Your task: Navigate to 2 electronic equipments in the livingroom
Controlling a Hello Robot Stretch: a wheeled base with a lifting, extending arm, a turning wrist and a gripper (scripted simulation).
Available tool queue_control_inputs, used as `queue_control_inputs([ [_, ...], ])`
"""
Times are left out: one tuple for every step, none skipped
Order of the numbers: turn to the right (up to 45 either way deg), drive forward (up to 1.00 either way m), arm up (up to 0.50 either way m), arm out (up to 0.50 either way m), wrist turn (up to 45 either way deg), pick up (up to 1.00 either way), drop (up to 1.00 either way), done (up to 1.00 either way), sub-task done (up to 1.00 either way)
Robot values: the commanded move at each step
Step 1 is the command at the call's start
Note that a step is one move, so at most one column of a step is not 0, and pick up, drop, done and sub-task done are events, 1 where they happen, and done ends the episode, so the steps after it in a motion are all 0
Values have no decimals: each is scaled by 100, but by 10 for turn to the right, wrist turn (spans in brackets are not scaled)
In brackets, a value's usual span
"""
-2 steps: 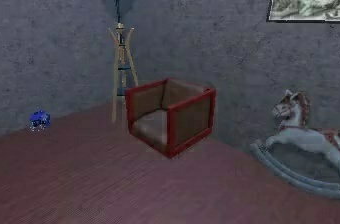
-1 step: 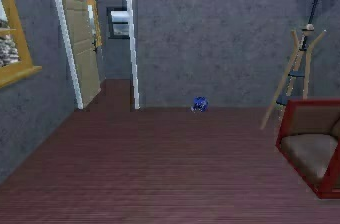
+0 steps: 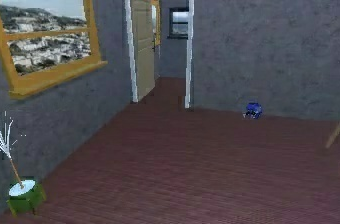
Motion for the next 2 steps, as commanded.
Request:
queue_control_inputs([
  [0,100,0,0,0,0,0,0,0],
  [0,100,0,0,0,0,0,0,0],
])
